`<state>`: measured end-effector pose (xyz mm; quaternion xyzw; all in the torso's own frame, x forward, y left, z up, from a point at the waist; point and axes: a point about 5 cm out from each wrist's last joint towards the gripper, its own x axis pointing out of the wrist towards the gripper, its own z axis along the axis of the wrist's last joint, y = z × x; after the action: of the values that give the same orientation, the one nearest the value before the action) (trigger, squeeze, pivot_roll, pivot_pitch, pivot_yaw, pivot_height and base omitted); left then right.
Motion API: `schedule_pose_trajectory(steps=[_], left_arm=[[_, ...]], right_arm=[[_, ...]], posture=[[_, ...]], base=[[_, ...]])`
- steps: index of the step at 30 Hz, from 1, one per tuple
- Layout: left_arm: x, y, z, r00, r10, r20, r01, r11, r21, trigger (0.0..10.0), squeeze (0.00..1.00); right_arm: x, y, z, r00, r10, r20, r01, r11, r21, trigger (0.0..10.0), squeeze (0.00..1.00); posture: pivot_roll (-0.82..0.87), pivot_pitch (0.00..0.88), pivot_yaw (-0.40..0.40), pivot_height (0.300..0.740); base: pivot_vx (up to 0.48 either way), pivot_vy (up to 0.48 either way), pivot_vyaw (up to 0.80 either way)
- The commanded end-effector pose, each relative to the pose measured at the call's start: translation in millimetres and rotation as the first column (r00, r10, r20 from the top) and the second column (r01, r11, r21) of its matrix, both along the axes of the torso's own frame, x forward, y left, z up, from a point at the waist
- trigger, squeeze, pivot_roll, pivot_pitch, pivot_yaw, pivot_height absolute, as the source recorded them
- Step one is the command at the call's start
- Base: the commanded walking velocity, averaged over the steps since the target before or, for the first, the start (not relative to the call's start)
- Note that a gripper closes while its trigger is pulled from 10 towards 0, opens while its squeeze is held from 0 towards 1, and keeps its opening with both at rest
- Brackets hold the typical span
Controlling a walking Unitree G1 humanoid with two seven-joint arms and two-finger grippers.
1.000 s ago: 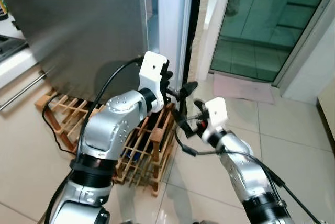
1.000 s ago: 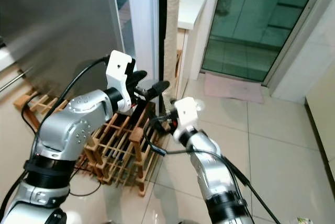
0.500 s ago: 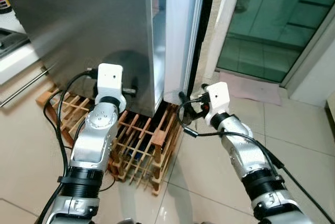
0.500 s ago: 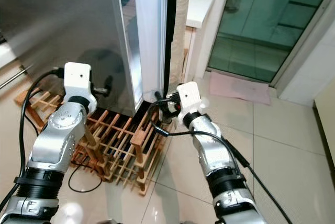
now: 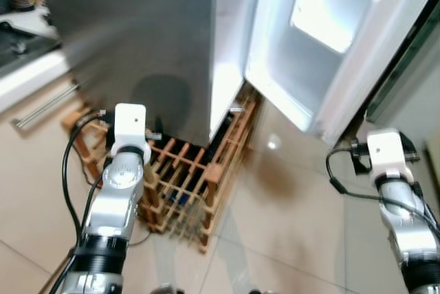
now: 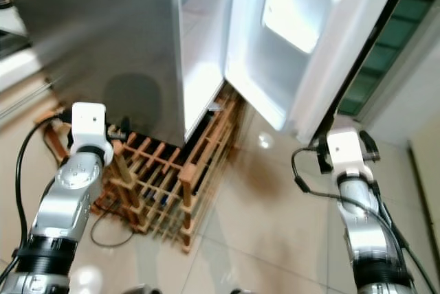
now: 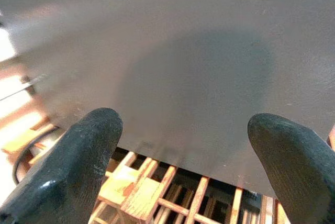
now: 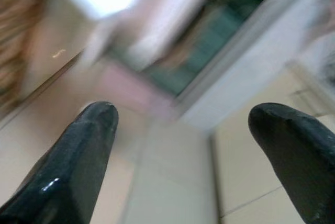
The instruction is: Restocking fridge
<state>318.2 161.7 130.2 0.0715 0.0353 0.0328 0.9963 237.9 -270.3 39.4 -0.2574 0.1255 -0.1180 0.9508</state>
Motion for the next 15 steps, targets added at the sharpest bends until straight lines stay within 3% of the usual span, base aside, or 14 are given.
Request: schedule_pose_trajectory(steps=[1, 4, 6, 7, 9, 11, 15], left_arm=[[0.6, 1.0, -0.9, 1.0, -0.002, -0.002, 0.002, 1.0, 0.014, 10.0, 0.0], [1.7, 1.3, -5.1, 1.0, 0.003, -0.026, -0.003, 1.0, 0.014, 10.0, 0.0], [1.8, 1.5, -6.1, 0.999, 0.005, -0.032, -0.005, 1.0, 0.007, 10.0, 0.0], [3.5, 2.7, -5.3, 0.999, 0.017, -0.027, -0.017, 1.0, 0.006, 10.0, 0.0], [5.2, 2.2, -2.6, 1.0, 0.026, -0.009, -0.026, 1.0, 0.004, 10.0, 0.0], [6.5, 1.1, 1.0, 1.0, 0.028, 0.014, -0.028, 0.999, 0.016, 10.0, 0.0], [5.1, -2.3, 9.0, 0.997, 0.008, 0.074, -0.005, 0.999, -0.041, 10.0, 0.0]], right_arm=[[4.6, 23.9, 6.2, 0.995, 0.079, 0.061, -0.082, 0.995, 0.053, 10.0, 0.0], [11.6, 58.1, 14.5, 0.969, 0.19, 0.157, -0.217, 0.959, 0.18, 10.0, 0.0], [15.1, 66.4, 19.7, 0.959, 0.214, 0.188, -0.251, 0.947, 0.202, 10.0, 0.0], [24.7, 77.7, 34.5, 0.936, 0.226, 0.269, -0.293, 0.925, 0.243, 10.0, 0.0], [32.6, 81.7, 42.5, 0.927, 0.227, 0.298, -0.307, 0.917, 0.256, 10.0, 0.0], [39.5, 82.1, 48.6, 0.927, 0.214, 0.309, -0.3, 0.917, 0.264, 10.0, 0.0], [48.5, 83.2, 56.7, 0.923, 0.209, 0.323, -0.301, 0.915, 0.27, 10.0, 0.0]], posture=[[-0.04, 0.0, -0.044, 0.74], [-0.04, 0.0, -0.042, 0.74], [-0.05, 0.0, -0.037, 0.74], [-0.05, 0.0, -0.037, 0.74], [-0.04, 0.0, -0.039, 0.74], [-0.04, 0.0, -0.043, 0.74], [-0.03, 0.0, -0.045, 0.74]], base=[[0.0, 0.0, 0.0], [0.0, 0.0, 0.0], [0.0, 0.0, 0.0], [0.0, 0.0, 0.0], [0.0, 0.0, 0.0], [0.0, 0.0, 0.77], [0.0, -0.12, 0.74]])
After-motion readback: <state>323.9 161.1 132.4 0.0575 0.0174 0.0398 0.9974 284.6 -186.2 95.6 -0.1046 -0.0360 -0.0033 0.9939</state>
